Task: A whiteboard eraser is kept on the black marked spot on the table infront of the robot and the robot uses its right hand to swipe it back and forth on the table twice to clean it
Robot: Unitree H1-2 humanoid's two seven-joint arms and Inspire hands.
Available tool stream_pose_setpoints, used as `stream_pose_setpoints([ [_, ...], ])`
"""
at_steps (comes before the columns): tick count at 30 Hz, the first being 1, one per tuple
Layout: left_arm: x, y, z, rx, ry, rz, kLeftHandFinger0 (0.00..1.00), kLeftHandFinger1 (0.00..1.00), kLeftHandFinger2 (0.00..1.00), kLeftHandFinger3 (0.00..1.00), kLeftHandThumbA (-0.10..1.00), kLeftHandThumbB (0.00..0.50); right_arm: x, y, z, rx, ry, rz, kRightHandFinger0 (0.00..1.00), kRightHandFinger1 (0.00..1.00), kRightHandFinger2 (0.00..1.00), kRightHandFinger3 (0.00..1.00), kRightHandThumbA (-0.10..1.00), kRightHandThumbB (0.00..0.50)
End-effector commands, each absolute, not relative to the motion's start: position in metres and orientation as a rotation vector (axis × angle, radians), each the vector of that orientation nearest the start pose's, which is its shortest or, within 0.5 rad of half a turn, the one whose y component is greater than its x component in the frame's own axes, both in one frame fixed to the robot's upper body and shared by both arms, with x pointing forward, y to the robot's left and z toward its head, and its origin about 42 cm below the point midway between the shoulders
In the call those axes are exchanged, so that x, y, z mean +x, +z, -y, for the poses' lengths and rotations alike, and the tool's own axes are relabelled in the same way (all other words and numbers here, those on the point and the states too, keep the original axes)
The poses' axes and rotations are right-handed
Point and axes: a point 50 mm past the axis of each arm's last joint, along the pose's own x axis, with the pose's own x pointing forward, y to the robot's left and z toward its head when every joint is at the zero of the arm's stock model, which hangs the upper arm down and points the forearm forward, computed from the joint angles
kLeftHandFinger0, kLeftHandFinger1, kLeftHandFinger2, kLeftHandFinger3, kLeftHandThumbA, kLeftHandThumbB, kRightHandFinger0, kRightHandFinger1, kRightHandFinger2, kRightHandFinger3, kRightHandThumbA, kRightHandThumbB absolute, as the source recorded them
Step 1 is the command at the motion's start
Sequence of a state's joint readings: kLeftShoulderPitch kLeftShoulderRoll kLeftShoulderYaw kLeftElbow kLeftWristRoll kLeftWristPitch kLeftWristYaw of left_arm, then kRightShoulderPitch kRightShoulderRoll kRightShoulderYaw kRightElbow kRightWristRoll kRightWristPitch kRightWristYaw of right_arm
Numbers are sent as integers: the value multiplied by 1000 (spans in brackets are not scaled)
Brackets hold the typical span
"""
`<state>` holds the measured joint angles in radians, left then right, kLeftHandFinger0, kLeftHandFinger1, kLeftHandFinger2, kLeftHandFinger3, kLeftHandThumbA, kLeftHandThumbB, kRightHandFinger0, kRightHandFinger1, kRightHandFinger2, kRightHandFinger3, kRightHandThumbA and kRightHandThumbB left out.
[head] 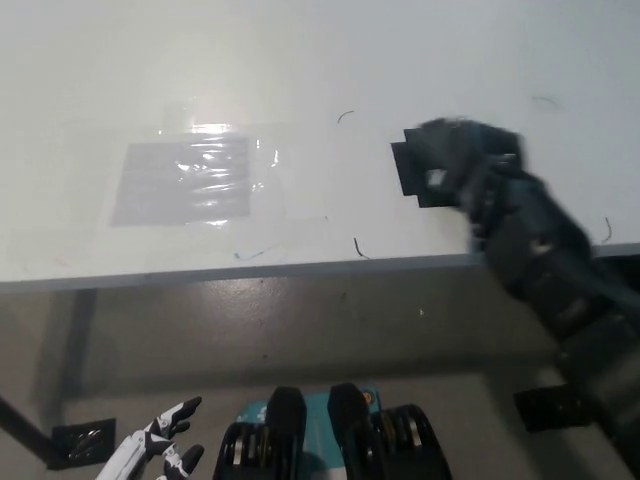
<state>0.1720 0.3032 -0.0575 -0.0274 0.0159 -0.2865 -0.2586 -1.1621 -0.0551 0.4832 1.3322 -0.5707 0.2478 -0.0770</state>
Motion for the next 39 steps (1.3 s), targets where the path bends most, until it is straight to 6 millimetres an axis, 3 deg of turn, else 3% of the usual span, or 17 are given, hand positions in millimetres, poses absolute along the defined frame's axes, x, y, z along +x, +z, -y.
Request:
stream_pose_setpoints([
  [1,218,94,-293,343,-351,110,1000,1000,1000,1000,743,500,564,236,100,-1224,241,-193,331,507,648,1000,-100,188],
  [6,217,94,-294,338,-352,109,1000,1000,1000,1000,724,500,565,232,113,-1236,224,-211,357,538,671,1000,-100,178],
  [13,216,92,-292,340,-351,108,1000,1000,1000,1000,735,500,565,223,137,-1255,180,-260,161,375,579,1000,-100,203],
  [16,215,91,-290,333,-350,102,1000,1000,1000,1000,732,500,564,217,154,-1330,117,-289,196,357,537,1000,-100,208],
  [18,215,92,-292,336,-350,103,1000,1000,1000,1000,730,500,564,214,167,-1371,84,-306,271,418,607,1000,-100,220],
  [19,215,92,-292,337,-348,107,1000,1000,1000,1000,730,500,564,213,177,-1390,63,-316,367,511,697,1000,-100,228],
  [21,216,93,-294,331,-350,114,1000,1000,1000,1000,725,500,564,212,191,-1391,31,-334,438,564,749,1000,-100,227],
  [23,216,94,-295,334,-350,113,1000,1000,1000,1000,727,500,566,215,204,-1415,25,-381,371,493,690,1000,-100,224],
  [24,216,94,-295,331,-349,111,1000,1000,1000,1000,729,500,567,218,211,-1406,21,-388,286,433,640,1000,-100,226],
  [29,214,91,-294,326,-354,104,1000,1000,1000,1000,720,500,568,221,209,-1393,27,-370,252,392,595,1000,-100,220],
  [33,211,89,-292,334,-347,103,1000,1000,1000,1000,727,500,569,224,192,-1369,41,-320,343,463,638,1000,-100,271],
  [34,212,89,-292,335,-348,104,1000,1000,1000,1000,735,500,569,225,189,-1368,46,-319,306,428,616,1000,-100,269],
  [35,212,90,-292,337,-349,105,1000,1000,1000,1000,737,500,571,229,182,-1377,64,-327,287,434,653,1000,10,284],
  [36,213,90,-292,337,-351,106,1000,1000,1000,1000,738,500,571,231,179,-1377,75,-336,433,636,858,1000,304,356],
  [37,213,90,-292,336,-351,107,1000,1000,1000,1000,738,500,572,233,176,-1370,86,-344,505,719,921,1000,407,373],
  [38,215,91,-293,341,-352,108,1000,1000,1000,1000,744,500,573,237,170,-1326,110,-348,990,1000,1000,1000,750,476],
  [39,216,92,-293,342,-353,109,1000,1000,1000,1000,743,500,573,239,166,-1259,123,-329,1000,1000,1000,1000,826,499],
])
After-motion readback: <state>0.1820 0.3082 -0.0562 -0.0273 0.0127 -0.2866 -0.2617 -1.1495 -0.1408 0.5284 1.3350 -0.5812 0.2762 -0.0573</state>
